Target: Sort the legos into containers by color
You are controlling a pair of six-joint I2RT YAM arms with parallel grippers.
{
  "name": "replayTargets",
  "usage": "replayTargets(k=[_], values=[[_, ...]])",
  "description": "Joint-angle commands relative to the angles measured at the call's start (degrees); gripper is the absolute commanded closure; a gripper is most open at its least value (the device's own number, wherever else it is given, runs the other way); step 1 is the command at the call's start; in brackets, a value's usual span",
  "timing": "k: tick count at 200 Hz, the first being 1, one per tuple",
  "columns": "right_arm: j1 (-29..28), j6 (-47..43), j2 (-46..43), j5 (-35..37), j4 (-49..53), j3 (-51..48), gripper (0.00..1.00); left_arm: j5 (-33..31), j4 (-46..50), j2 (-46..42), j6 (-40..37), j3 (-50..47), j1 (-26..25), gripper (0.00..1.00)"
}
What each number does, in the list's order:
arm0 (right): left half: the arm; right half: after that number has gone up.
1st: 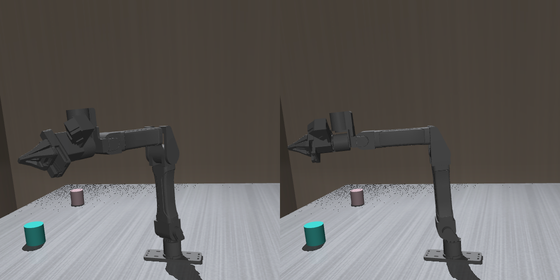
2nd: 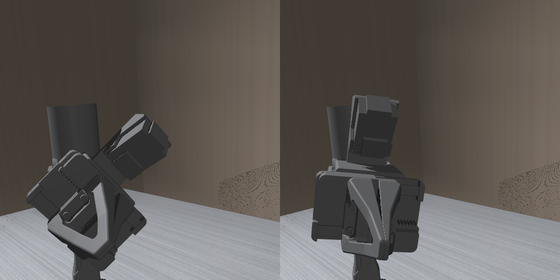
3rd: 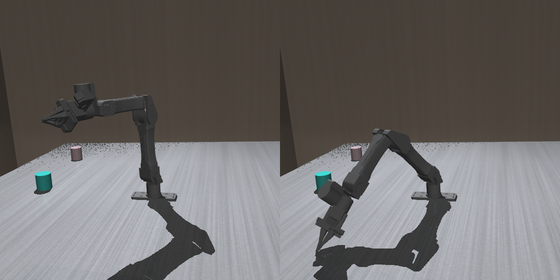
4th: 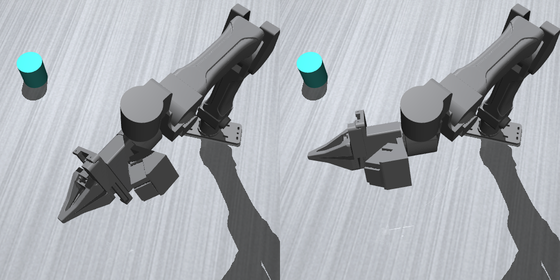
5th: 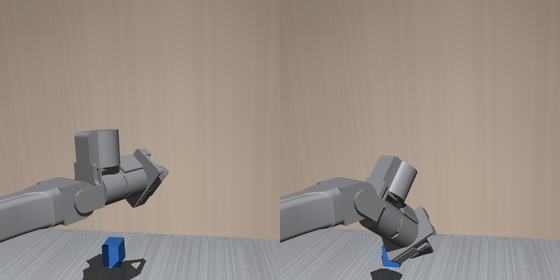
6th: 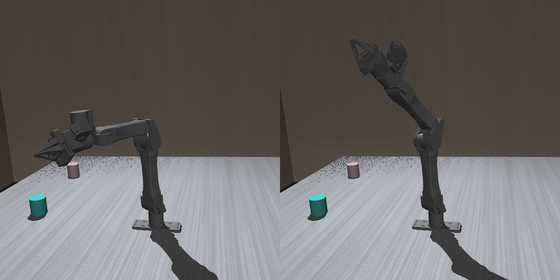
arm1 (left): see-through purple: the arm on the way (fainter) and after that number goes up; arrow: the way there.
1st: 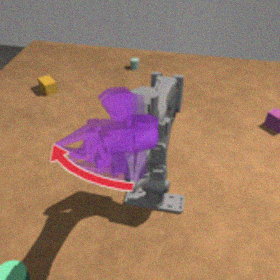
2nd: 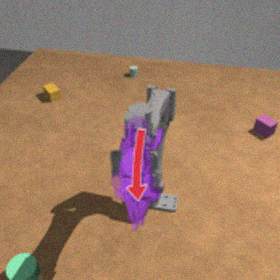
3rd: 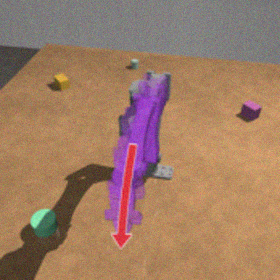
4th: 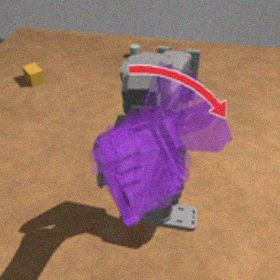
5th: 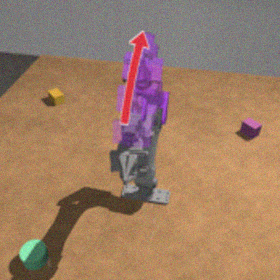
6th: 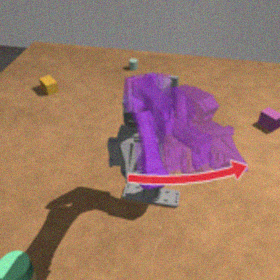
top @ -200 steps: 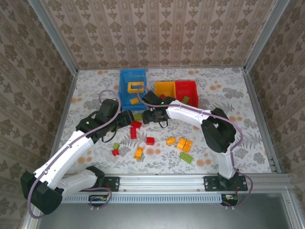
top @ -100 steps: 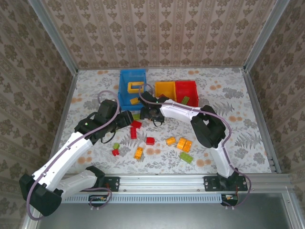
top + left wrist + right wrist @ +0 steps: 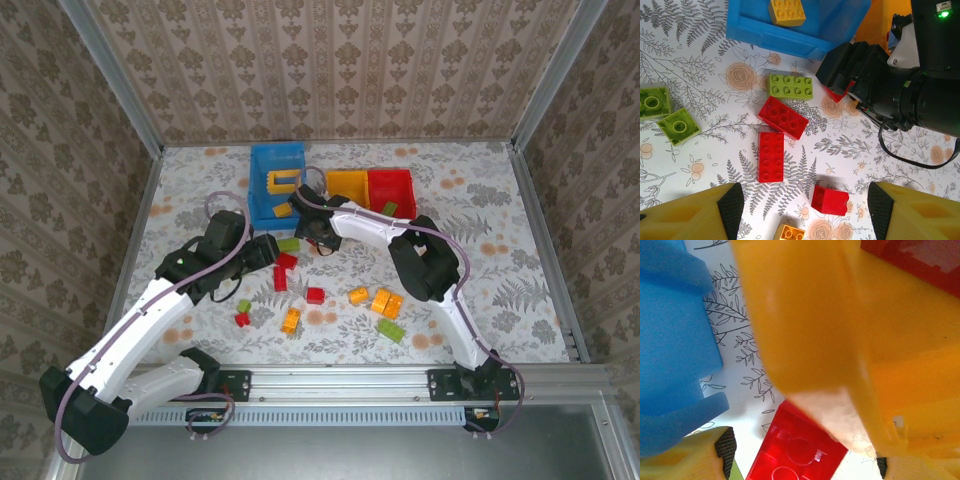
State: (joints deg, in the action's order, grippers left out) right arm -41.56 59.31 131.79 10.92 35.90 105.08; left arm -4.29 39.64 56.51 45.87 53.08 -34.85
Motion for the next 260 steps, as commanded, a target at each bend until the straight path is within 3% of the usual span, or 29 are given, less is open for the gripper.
replayTargets(k=[1,68,91,136,169,217,260], values=[[0.04,2.89,2.16,2.14,4.08,1.48,0.3,0.43,0.97,-0.96,-1.31,-0.58,-0.22,0.31],[-0.17,0.84,-1.96,0.83,1.72,-4.04,0.65,0.88,0.23,-0.26,-1.57,-0.58,0.05,0.31],[-0.57,-2.61,-5.83,-0.11,-0.11,-7.28,0.72,1.45,-0.24,0.12,-1.56,-0.62,0.05,0.31],[-1.43,-10.79,-17.82,0.64,-1.82,-13.81,0.73,5.43,-4.59,2.16,-2.69,-0.43,-0.21,0.31],[2.67,-17.99,-21.8,1.65,-1.6,-14.34,0.72,8.34,-9.53,7.08,-4.43,2.05,-2.41,0.3],[11.32,-27.64,-12.63,-1.7,0.89,-1.94,0.71,8.72,-12.65,15.88,-6.67,8.24,-6.24,0.3],[14.37,-30.34,-0.21,-3.78,9.65,15.23,0.68,8.11,-12.85,19.62,-7.06,10.74,-6.85,0.3]])
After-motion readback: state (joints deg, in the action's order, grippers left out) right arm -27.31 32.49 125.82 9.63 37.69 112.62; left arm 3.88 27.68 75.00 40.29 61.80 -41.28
